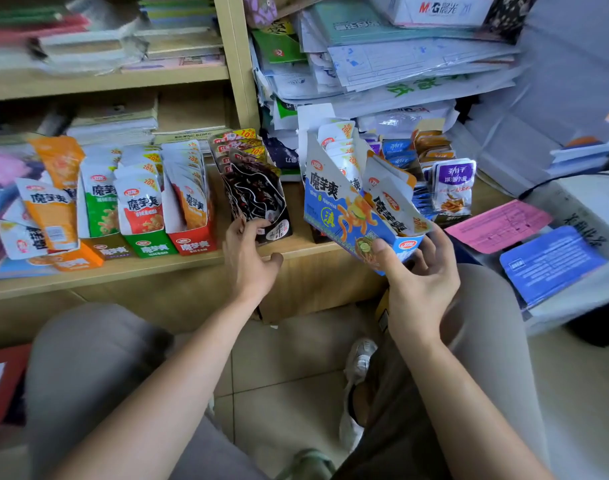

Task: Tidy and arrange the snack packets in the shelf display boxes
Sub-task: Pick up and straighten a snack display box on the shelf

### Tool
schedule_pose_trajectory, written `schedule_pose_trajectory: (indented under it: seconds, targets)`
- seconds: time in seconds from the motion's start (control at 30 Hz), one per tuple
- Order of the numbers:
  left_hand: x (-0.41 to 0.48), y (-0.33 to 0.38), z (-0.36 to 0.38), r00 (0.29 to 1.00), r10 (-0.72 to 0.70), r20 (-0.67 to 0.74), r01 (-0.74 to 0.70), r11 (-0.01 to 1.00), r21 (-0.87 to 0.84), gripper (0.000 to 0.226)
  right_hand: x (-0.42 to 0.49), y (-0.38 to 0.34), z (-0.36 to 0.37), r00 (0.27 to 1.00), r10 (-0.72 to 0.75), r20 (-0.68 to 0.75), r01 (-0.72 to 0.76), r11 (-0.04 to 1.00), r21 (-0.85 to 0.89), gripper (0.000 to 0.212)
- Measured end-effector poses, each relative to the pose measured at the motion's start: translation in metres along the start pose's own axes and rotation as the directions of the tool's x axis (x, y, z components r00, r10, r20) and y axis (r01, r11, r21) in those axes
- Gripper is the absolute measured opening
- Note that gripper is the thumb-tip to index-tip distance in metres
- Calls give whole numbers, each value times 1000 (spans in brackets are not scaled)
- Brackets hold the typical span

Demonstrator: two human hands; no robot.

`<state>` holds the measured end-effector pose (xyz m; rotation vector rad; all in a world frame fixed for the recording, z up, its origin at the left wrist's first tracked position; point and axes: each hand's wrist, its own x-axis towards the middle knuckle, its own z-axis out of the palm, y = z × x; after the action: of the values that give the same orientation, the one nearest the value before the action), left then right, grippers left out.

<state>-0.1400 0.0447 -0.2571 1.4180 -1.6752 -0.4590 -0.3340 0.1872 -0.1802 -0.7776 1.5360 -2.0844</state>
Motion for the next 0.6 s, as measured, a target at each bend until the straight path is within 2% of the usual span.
schedule_pose_trajectory:
  seconds: [0.1,0.23,0.47,0.6]
  targets:
    - [2,-5,-1,999,24,-34,-25,999,-21,53,0,0,2,1000,6,4,-6,1000,7,78]
    - [11,-8,-12,984,14,-179,0,997,76,32,0,1,2,1000,19,8,-19,1000,12,80]
    - [8,0,-4,978,36,-206,-32,999,25,32,4,3,-1,999,23,28,-24,999,32,82]
    - [13,15,11,982,109,-153,-113,994,-13,30,4,3,-1,999,17,35,-18,999,29,81]
